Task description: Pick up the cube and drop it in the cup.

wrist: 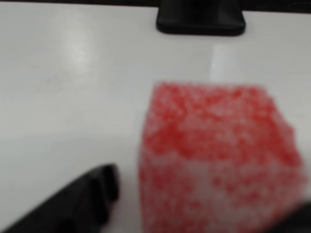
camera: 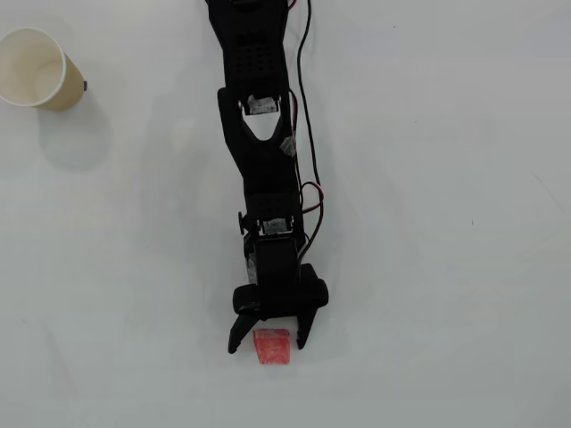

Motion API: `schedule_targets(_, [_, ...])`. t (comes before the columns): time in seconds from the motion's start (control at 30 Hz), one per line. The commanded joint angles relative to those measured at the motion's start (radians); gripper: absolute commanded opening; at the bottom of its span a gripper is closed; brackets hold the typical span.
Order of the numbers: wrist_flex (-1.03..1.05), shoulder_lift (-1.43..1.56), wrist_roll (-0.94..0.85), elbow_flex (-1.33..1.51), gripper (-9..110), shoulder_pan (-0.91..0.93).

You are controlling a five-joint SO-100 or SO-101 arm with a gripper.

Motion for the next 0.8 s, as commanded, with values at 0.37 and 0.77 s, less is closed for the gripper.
schedule_targets(0.37, [0.04, 0.041, 0.005, -0.103, 17, -0.011])
schedule_targets(0.77, [0.037, 0.051, 0.006, -0.077, 17, 0.009])
